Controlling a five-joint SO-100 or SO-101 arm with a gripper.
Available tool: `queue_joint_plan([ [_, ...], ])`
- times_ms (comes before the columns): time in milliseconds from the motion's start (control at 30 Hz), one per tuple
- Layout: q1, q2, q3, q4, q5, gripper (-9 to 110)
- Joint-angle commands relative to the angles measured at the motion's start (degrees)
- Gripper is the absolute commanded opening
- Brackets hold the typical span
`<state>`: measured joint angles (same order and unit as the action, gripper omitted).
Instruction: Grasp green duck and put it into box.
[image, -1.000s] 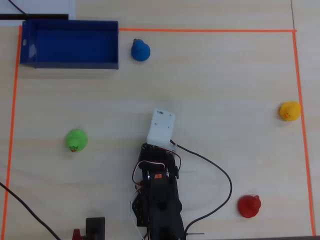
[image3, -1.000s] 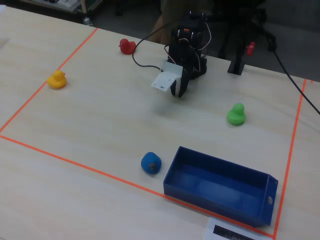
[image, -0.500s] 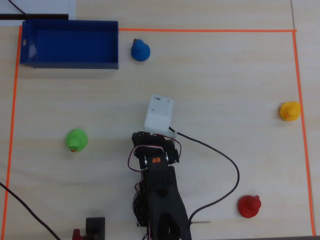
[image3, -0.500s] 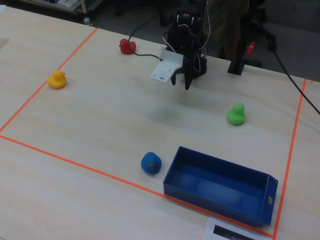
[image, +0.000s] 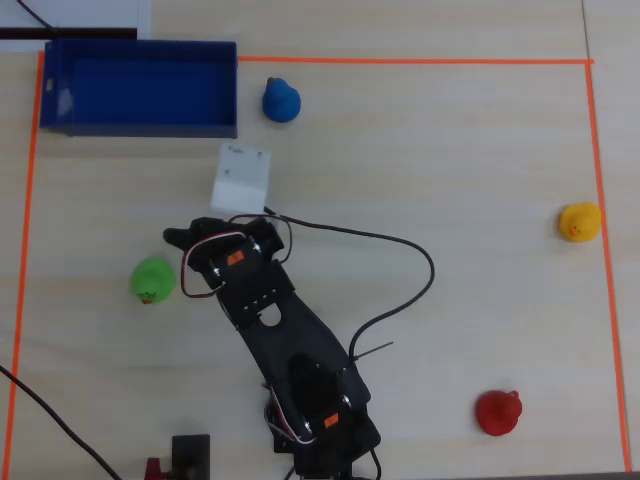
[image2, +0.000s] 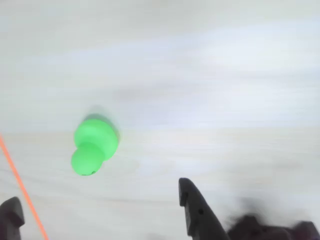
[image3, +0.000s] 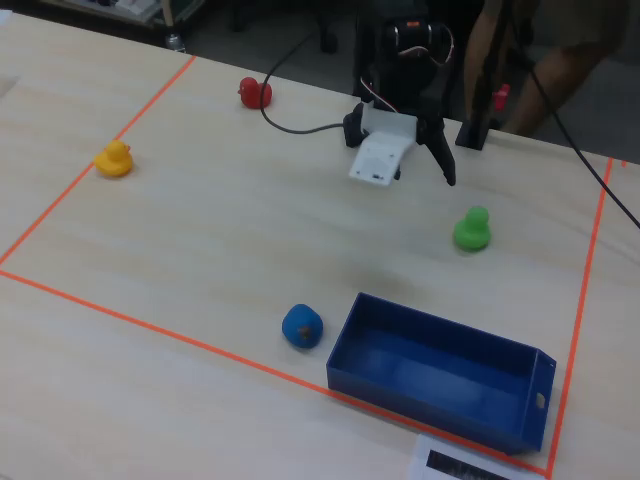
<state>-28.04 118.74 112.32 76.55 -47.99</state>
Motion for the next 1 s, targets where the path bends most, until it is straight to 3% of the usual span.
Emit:
queue_joint_plan([
  [0,-4.2,-4.6,-0.2,-2.7,3.0,42],
  [467,-20.0,-12.2,1.7,-8.4,17.3,45],
  [967,-20.8,-20.3,4.2,-19.2,19.6,43],
])
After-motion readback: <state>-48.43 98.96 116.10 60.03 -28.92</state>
